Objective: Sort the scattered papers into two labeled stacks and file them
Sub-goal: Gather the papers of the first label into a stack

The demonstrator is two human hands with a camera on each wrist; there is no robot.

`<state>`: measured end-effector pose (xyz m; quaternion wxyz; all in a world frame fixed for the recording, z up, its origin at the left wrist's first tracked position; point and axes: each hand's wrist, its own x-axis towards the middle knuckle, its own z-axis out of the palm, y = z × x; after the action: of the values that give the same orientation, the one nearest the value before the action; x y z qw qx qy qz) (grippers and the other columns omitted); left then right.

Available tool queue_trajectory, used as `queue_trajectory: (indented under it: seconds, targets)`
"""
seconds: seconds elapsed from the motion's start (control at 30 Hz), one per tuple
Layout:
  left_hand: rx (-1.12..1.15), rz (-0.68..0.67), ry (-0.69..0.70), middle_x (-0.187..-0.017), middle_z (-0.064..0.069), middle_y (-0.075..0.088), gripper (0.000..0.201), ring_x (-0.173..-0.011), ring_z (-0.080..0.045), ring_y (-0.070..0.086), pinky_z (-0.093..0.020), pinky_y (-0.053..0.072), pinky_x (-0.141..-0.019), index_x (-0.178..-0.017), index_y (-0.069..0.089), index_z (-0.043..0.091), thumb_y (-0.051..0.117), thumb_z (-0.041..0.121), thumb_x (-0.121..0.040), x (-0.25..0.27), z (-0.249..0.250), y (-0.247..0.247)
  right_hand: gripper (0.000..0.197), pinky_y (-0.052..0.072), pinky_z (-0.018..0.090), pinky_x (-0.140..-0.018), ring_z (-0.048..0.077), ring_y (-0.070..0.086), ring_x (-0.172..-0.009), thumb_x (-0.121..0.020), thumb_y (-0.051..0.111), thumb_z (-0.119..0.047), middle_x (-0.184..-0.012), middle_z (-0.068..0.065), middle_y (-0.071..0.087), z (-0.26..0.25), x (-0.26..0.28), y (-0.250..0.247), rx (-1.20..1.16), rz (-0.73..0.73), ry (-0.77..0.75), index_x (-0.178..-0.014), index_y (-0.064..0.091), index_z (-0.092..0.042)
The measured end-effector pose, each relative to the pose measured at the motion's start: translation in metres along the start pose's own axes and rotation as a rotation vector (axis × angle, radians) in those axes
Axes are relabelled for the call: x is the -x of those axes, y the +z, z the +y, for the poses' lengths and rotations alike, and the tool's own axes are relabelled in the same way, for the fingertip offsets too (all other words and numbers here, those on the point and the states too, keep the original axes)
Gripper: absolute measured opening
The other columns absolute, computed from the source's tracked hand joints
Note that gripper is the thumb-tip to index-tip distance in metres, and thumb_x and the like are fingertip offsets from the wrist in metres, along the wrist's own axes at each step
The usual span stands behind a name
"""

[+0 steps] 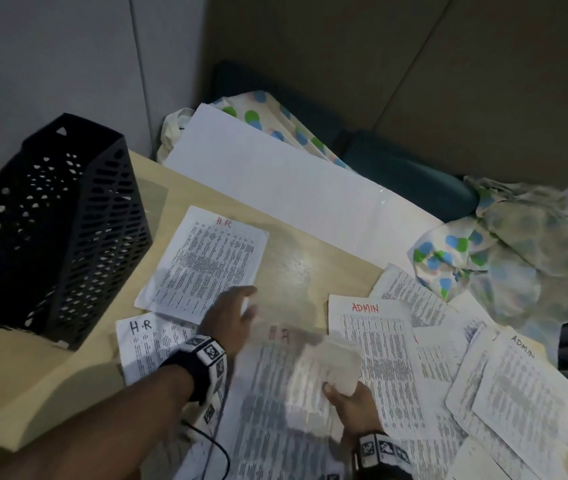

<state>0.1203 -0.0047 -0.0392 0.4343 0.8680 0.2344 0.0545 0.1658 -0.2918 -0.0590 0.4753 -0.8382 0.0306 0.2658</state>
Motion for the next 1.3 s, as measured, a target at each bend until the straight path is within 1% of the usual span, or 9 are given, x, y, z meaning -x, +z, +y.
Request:
queue_trajectory:
  seconds: [0.1, 0.2, 0.33, 0.43, 0.53, 0.8, 0.93, 1.1, 1.3]
  targets:
    - [-0.403, -0.081, -0.188, -0.158, -0.002, 0.019, 0.072, -0.146, -0.025, 0.011, -0.048, 0.011, -0.117, -0.15, 0.009, 0.021, 0.047, 0.04, -0.093, 0.004, -0.038, -0.014, 0.017, 0.056, 0.039, -0.07, 0.033, 0.07, -0.084, -0.073, 0.08, -0.018, -0.084, 0.012, 0.074, -0.003, -0.002, -0.022, -0.033, 0.129, 0.063, -0.084, 0.068, -0.013]
    - [-0.646, -0.248, -0.182, -0.16, -0.002, 0.01, 0.093, -0.148, -0.026, -0.004, -0.053, -0.003, -0.116, -0.149, -0.015, 0.021, 0.046, 0.056, -0.088, 0.018, -0.057, -0.016, 0.013, 0.05, 0.03, -0.067, 0.03, 0.064, -0.083, -0.082, 0.072, -0.018, -0.086, 0.011, 0.069, -0.015, -0.006, -0.04, -0.029, 0.23, 0.069, -0.088, 0.065, -0.009]
    - [-0.636, -0.345, -0.084, -0.152, -0.003, 0.024, 0.1, -0.142, -0.026, 0.019, -0.05, 0.013, -0.114, -0.151, -0.003, 0.024, 0.046, 0.071, -0.078, 0.03, -0.06, -0.009, 0.022, 0.039, 0.022, -0.055, 0.026, 0.058, -0.072, -0.084, 0.07, -0.02, -0.084, 0.019, 0.065, -0.024, -0.016, -0.047, 0.052, 0.291, 0.052, -0.093, 0.063, -0.001]
    - [-0.576, -0.415, -0.055, -0.136, 0.003, 0.041, 0.076, -0.128, -0.022, 0.037, -0.043, 0.034, -0.102, -0.135, 0.042, 0.028, 0.042, 0.075, -0.076, 0.033, -0.053, -0.01, 0.023, 0.041, 0.026, -0.058, 0.029, 0.06, -0.073, -0.084, 0.071, -0.021, -0.077, 0.016, 0.064, -0.022, -0.021, -0.04, 0.123, 0.307, 0.042, -0.089, 0.063, 0.0]
    - [-0.415, -0.158, -0.089, -0.123, 0.002, 0.05, 0.039, -0.12, -0.022, 0.045, -0.038, 0.041, -0.094, -0.1, 0.067, 0.025, 0.056, 0.057, -0.079, 0.029, -0.055, -0.019, 0.018, 0.039, 0.026, -0.056, 0.023, 0.055, -0.062, -0.085, 0.07, -0.019, -0.063, 0.004, 0.058, -0.021, -0.019, -0.033, 0.158, 0.312, 0.038, -0.081, 0.06, -0.003]
    - [-0.368, -0.113, -0.394, -0.151, -0.006, 0.017, 0.122, -0.137, -0.03, 0.026, -0.041, 0.033, -0.108, -0.15, 0.006, 0.02, 0.081, 0.052, -0.059, 0.004, -0.065, -0.035, 0.015, 0.049, 0.032, -0.061, 0.029, 0.062, -0.067, -0.084, 0.07, -0.018, -0.068, 0.012, 0.065, -0.014, -0.02, -0.026, 0.169, 0.295, 0.027, -0.079, 0.062, -0.006]
    - [-0.367, -0.106, -0.448, -0.139, -0.008, 0.039, 0.089, -0.126, -0.032, 0.041, -0.043, 0.038, -0.102, -0.14, 0.032, 0.021, 0.064, 0.066, -0.07, -0.01, -0.063, -0.044, 0.015, 0.054, 0.038, -0.068, 0.032, 0.064, -0.071, -0.084, 0.069, -0.02, -0.071, 0.013, 0.066, -0.016, -0.02, -0.023, 0.175, 0.273, 0.058, -0.078, 0.06, -0.01]
    - [-0.14, -0.026, -0.341, -0.097, -0.007, 0.07, 0.016, -0.092, -0.028, 0.063, -0.029, 0.049, -0.077, -0.084, 0.064, 0.017, 0.066, 0.033, -0.083, -0.015, -0.051, -0.06, 0.019, 0.051, 0.033, -0.065, 0.03, 0.063, -0.071, -0.084, 0.07, -0.022, -0.073, 0.012, 0.066, -0.02, -0.022, -0.026, 0.187, 0.272, 0.051, -0.086, 0.063, -0.004]
    - [0.079, 0.075, -0.501, -0.117, -0.014, 0.062, 0.036, -0.112, -0.034, 0.057, -0.033, 0.043, -0.09, -0.124, 0.05, 0.009, 0.058, 0.017, -0.09, 0.031, -0.053, -0.066, 0.02, 0.049, 0.034, -0.066, 0.026, 0.058, -0.065, -0.085, 0.069, -0.024, -0.067, 0.006, 0.061, -0.017, -0.02, -0.027, 0.218, 0.294, 0.068, -0.083, 0.061, -0.006]
